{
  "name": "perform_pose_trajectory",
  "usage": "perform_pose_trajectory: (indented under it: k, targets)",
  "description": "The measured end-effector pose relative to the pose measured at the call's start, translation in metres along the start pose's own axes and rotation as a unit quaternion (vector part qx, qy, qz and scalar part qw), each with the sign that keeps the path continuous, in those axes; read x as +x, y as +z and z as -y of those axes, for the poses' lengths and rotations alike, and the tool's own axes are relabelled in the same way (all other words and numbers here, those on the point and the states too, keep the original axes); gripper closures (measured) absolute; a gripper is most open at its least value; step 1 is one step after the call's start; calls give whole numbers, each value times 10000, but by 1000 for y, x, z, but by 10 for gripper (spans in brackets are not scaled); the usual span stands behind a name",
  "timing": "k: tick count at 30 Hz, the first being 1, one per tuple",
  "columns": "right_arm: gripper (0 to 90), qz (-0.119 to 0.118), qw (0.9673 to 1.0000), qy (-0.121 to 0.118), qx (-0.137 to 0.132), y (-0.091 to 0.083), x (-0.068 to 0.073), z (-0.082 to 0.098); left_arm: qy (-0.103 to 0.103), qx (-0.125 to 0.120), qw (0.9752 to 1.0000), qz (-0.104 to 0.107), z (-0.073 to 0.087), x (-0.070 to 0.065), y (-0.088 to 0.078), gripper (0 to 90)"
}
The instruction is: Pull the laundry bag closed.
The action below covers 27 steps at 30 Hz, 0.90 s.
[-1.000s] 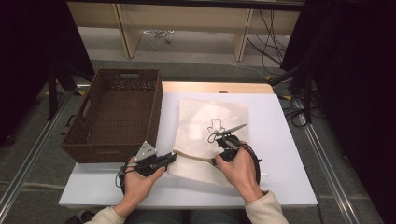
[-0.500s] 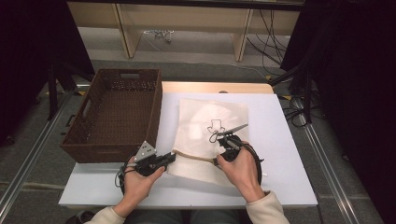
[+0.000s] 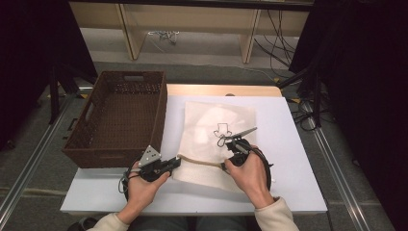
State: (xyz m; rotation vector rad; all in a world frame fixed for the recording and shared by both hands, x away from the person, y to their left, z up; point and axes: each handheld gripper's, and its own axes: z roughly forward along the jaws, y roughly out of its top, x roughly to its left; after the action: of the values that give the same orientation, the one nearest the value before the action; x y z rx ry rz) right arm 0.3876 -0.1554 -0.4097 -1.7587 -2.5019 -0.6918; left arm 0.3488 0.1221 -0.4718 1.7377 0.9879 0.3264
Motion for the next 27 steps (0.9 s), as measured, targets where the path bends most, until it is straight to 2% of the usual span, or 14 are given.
perform_pose_trajectory:
  k: [5,7,9,11,13,14,17,20,22,24,25,27]
  targets:
    - [874,19,10000,-46,-33,-1,-3,0,-8,-6,10000,4,0,0,0,854]
    - [874,28,9999,135,12,-2,-1,1,-9,-8,10000,8,0,0,0,854]
    - [874,23,9999,142,14,-2,-1,1,-4,3,10000,-2,0,0,0,854]
    - [874,3,9999,145,23,-2,-1,1,-3,3,10000,0,0,0,0,854]
    - [874,35,10000,39,4,-1,-3,1,-10,0,10000,3,0,0,0,854]
    - [874,27,9999,121,9,-2,-1,1,-9,3,10000,0,0,0,0,854]
    - [874,45,9999,90,39,-3,-3,1,-31,6,10000,5,0,0,0,854]
    - [874,33,9996,237,131,-4,-2,2,-27,0,10000,9,0,0,0,854]
    - [874,46,9998,155,82,-4,-3,2,-24,-1,10000,9,0,0,0,854]
    - [874,79,9998,199,55,-4,-3,2,-6,8,10000,2,0,0,0,854]
    - [874,94,9999,40,9,-3,-5,2,-25,3,10000,8,0,0,0,854]
    - [874,80,10000,51,16,-3,-6,2,-22,3,10000,5,0,0,0,853]
